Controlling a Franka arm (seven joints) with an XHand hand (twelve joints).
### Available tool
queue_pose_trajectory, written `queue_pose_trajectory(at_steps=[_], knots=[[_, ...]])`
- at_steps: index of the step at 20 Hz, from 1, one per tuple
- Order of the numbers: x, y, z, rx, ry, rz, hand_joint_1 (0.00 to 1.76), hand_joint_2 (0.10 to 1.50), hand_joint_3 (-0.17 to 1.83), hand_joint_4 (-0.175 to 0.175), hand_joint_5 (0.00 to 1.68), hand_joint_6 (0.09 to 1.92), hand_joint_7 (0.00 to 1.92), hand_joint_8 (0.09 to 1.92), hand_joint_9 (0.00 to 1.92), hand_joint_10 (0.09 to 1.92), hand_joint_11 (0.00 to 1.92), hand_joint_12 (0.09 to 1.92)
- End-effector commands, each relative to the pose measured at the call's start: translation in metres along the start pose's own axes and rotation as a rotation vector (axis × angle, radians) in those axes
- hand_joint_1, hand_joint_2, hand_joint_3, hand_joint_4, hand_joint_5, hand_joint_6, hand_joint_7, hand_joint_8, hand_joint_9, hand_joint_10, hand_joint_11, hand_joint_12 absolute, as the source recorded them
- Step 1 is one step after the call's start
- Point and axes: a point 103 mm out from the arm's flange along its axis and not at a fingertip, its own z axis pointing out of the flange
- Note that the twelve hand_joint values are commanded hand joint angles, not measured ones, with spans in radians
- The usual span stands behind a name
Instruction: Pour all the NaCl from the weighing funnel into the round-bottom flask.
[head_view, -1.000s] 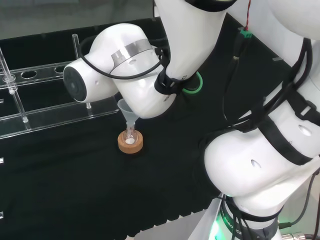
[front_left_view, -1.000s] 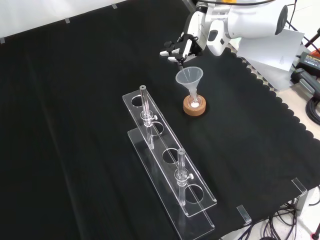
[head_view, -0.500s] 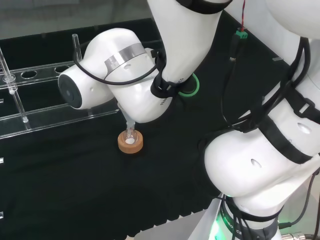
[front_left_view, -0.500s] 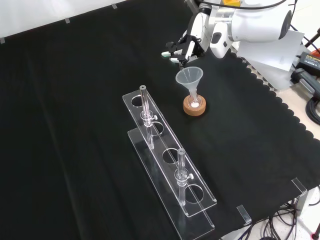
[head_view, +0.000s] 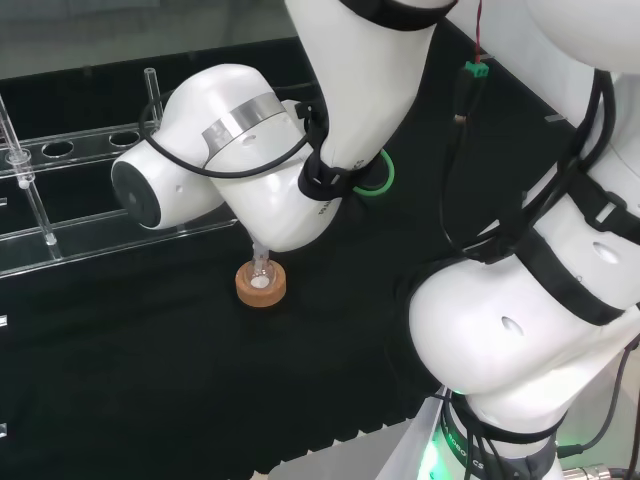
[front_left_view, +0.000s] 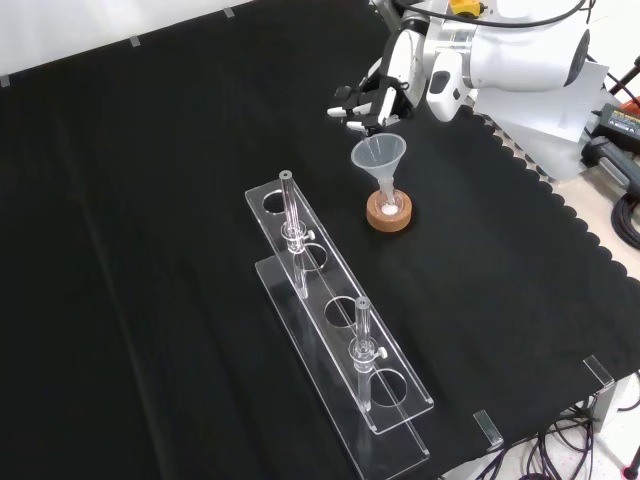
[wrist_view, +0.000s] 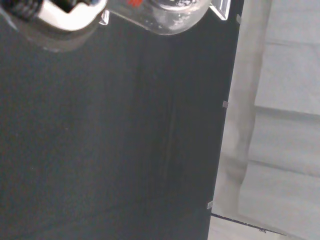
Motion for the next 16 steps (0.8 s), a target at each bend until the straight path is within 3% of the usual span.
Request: queue_pose_trajectory(at_steps=[1, 16], knots=[[0.0009, -0.0009, -0.0027, 0.025, -0.027, 0.010, 1.11, 0.71, 0.51, 0.175, 1.32, 0.51, 1.67, 0.14, 1.15, 0.15, 0.00, 1.49], [0.0000, -0.0034, -0.0070, 0.019, -0.057, 0.001, 1.11, 0.71, 0.52, 0.175, 1.32, 0.52, 1.67, 0.13, 1.15, 0.15, 0.00, 1.48]])
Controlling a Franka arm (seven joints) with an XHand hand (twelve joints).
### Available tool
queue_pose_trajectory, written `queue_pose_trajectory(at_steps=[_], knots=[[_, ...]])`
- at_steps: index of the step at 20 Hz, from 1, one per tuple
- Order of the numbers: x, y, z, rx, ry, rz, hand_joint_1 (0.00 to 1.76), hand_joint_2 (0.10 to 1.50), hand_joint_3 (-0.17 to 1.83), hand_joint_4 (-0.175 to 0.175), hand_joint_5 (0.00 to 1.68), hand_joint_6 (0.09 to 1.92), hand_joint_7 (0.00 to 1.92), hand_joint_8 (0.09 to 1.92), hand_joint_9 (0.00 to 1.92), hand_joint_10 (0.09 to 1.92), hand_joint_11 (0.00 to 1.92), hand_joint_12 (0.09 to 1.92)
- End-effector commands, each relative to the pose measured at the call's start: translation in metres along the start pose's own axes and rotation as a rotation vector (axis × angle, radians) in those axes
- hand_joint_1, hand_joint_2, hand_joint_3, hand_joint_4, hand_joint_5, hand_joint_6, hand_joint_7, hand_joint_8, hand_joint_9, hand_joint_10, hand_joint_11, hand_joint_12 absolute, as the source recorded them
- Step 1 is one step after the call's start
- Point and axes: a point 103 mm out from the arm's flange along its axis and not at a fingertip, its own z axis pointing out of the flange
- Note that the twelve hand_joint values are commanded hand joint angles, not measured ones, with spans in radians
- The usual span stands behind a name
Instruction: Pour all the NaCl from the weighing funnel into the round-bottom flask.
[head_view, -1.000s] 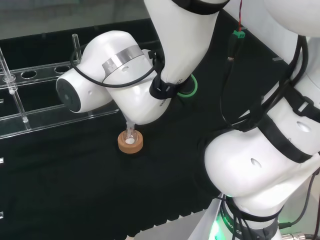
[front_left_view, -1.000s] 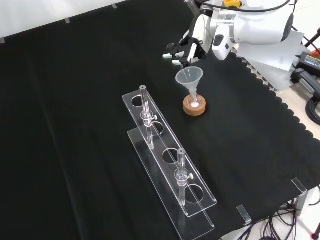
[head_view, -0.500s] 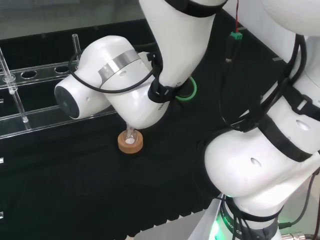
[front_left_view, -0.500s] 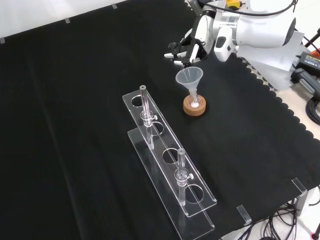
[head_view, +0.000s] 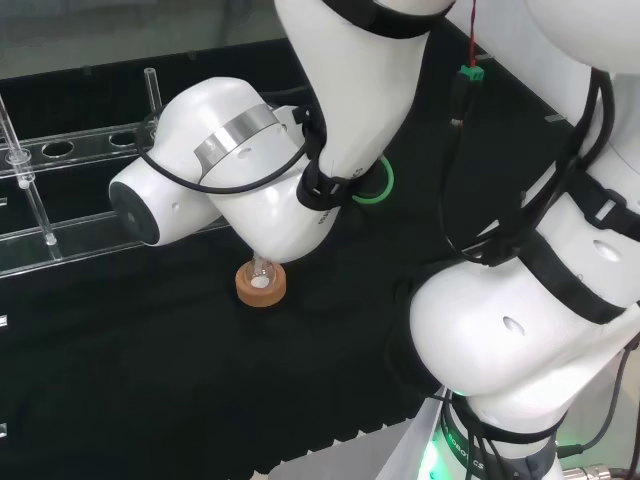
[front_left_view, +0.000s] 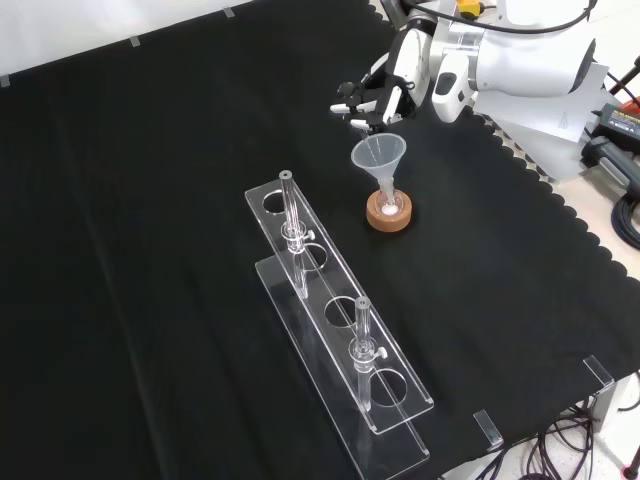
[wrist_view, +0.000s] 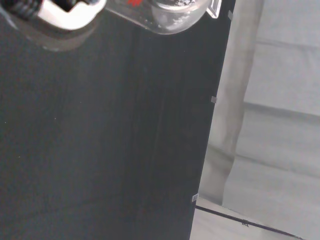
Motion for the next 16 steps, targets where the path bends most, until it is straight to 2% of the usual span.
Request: queue_pose_trajectory(at_steps=[1, 7, 16], knots=[[0.0010, 0.0016, -0.0031, -0.005, -0.004, -0.007, 1.11, 0.71, 0.52, 0.175, 1.32, 0.52, 1.67, 0.13, 1.15, 0.15, 0.00, 1.48], [-0.0037, 0.0088, -0.0037, 0.005, -0.003, -0.004, 1.11, 0.71, 0.52, 0.175, 1.32, 0.53, 1.67, 0.13, 1.15, 0.14, 0.00, 1.48], [-0.0069, 0.0047, -0.0014, -0.003, 0.041, 0.006, 1.11, 0.71, 0.52, 0.175, 1.31, 0.53, 1.68, 0.13, 1.15, 0.14, 0.00, 1.48]])
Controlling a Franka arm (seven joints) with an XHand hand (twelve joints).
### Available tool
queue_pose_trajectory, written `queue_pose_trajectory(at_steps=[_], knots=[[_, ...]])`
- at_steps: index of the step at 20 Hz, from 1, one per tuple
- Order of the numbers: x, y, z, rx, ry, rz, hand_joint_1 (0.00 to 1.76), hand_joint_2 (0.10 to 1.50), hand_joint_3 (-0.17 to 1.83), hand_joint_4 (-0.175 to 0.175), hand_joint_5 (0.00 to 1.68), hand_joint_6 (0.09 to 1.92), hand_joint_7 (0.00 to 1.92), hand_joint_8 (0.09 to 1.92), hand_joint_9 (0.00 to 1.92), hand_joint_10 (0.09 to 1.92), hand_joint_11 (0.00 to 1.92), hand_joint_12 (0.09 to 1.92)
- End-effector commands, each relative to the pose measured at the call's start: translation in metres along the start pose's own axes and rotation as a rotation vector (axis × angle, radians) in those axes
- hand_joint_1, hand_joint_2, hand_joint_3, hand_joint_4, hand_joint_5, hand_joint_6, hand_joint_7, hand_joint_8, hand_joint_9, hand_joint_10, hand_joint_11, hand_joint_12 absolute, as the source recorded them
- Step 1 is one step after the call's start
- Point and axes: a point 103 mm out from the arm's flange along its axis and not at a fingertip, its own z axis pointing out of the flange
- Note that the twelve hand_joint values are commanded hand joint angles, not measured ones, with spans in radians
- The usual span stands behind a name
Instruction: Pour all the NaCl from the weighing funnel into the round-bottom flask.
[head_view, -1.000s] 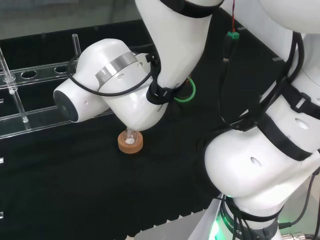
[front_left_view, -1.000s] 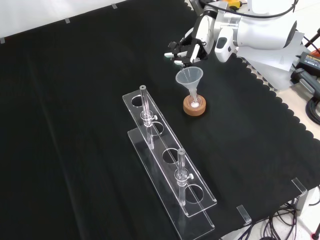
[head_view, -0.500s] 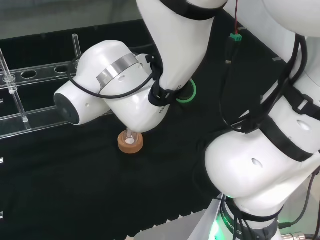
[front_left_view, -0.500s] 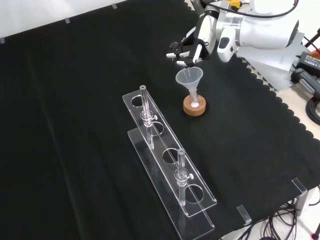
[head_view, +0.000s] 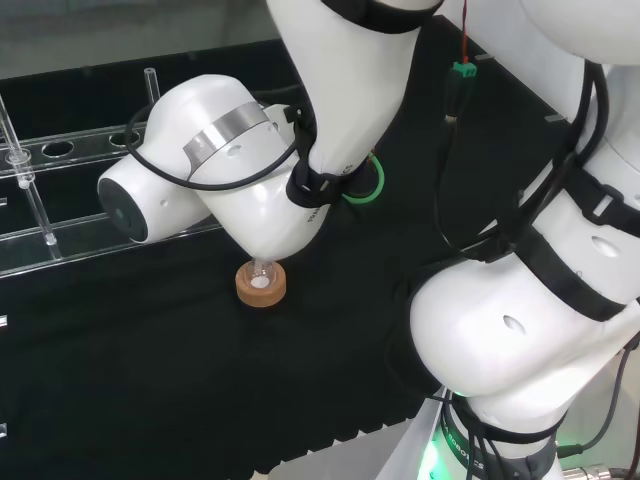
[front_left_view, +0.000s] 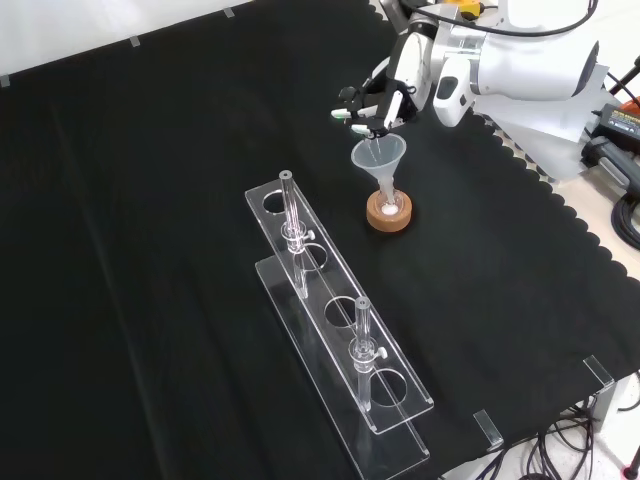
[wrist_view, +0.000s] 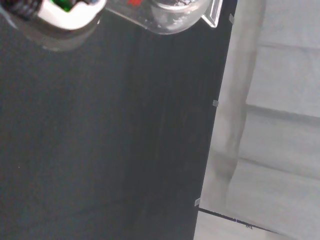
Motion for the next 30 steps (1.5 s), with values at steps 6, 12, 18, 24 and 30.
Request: queue_pose_trajectory(at_steps=[6, 12, 18, 24, 30], knots=[[-0.008, -0.008, 0.008, -0.007, 0.072, 0.028, 1.11, 0.71, 0.52, 0.175, 1.31, 0.54, 1.68, 0.13, 1.15, 0.14, 0.00, 1.48], [-0.012, -0.013, 0.012, -0.044, 0.127, 0.055, 1.11, 0.71, 0.52, 0.175, 1.31, 0.54, 1.68, 0.12, 1.16, 0.15, 0.00, 1.48], [-0.013, -0.021, 0.018, -0.057, 0.225, 0.086, 1.11, 0.71, 0.52, 0.175, 1.31, 0.54, 1.68, 0.12, 1.16, 0.15, 0.01, 1.48], [-0.021, -0.019, 0.015, -0.116, 0.320, 0.148, 1.11, 0.71, 0.53, 0.175, 1.31, 0.54, 1.69, 0.12, 1.17, 0.15, 0.01, 1.48], [-0.023, -0.024, 0.025, -0.138, 0.405, 0.223, 1.11, 0.71, 0.53, 0.175, 1.31, 0.54, 1.69, 0.12, 1.17, 0.15, 0.02, 1.48]])
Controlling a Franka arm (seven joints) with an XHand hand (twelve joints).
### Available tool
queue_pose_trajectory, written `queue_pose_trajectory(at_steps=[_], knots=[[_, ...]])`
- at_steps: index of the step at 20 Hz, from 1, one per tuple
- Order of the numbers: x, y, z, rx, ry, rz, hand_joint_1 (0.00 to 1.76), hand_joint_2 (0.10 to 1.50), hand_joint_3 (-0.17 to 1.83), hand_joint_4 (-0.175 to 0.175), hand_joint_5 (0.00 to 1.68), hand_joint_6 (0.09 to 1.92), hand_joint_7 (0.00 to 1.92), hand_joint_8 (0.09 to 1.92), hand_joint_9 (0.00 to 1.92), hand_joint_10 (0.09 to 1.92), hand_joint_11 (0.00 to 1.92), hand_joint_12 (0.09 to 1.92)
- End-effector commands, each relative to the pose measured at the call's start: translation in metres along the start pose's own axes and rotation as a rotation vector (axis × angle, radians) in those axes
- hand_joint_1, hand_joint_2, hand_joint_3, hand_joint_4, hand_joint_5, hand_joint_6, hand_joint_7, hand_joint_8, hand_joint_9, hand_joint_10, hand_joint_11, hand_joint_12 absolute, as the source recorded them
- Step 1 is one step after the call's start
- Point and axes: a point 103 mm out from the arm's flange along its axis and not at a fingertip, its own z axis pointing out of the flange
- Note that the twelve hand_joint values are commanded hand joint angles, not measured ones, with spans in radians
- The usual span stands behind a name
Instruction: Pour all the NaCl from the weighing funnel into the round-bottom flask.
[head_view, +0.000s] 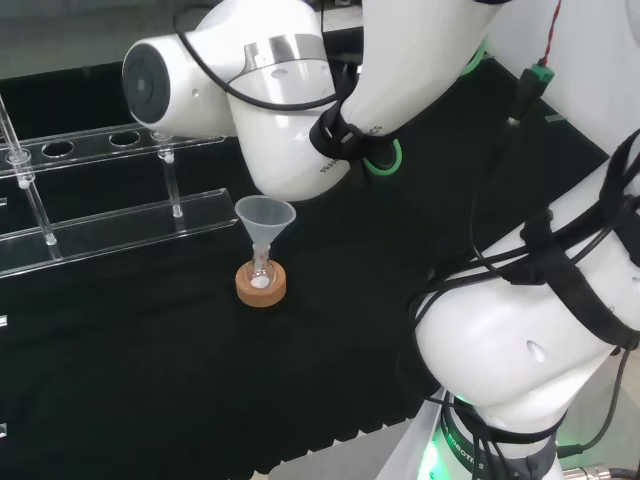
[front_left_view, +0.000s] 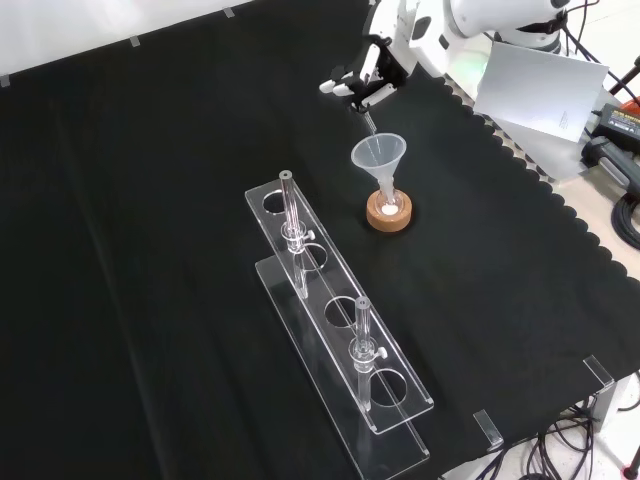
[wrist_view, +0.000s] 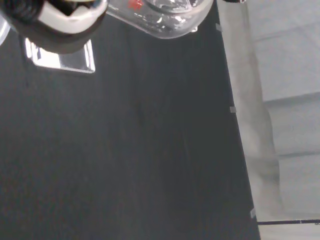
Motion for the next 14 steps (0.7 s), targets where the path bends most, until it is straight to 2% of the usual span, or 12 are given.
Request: queue_pose_trajectory(at_steps=[1, 2, 5, 9, 12, 14], knots=[[-0.006, -0.010, 0.010, -0.039, 0.089, 0.076, 1.11, 0.71, 0.53, 0.175, 1.31, 0.54, 1.69, 0.12, 1.17, 0.15, 0.02, 1.48], [-0.010, -0.017, 0.013, -0.050, 0.134, 0.102, 1.11, 0.71, 0.53, 0.175, 1.31, 0.54, 1.69, 0.12, 1.17, 0.15, 0.02, 1.48], [-0.012, -0.021, 0.016, -0.060, 0.184, 0.134, 1.11, 0.71, 0.53, 0.175, 1.31, 0.54, 1.69, 0.12, 1.17, 0.15, 0.02, 1.48], [-0.011, -0.022, 0.023, -0.040, 0.273, 0.176, 1.11, 0.71, 0.53, 0.175, 1.31, 0.54, 1.69, 0.11, 1.17, 0.14, 0.02, 1.48], [-0.010, -0.021, 0.028, -0.017, 0.364, 0.241, 1.11, 0.71, 0.53, 0.175, 1.31, 0.54, 1.69, 0.11, 1.17, 0.14, 0.02, 1.48], [-0.010, -0.019, 0.028, -0.010, 0.399, 0.264, 1.11, 0.71, 0.53, 0.175, 1.31, 0.54, 1.69, 0.11, 1.17, 0.14, 0.02, 1.48]])
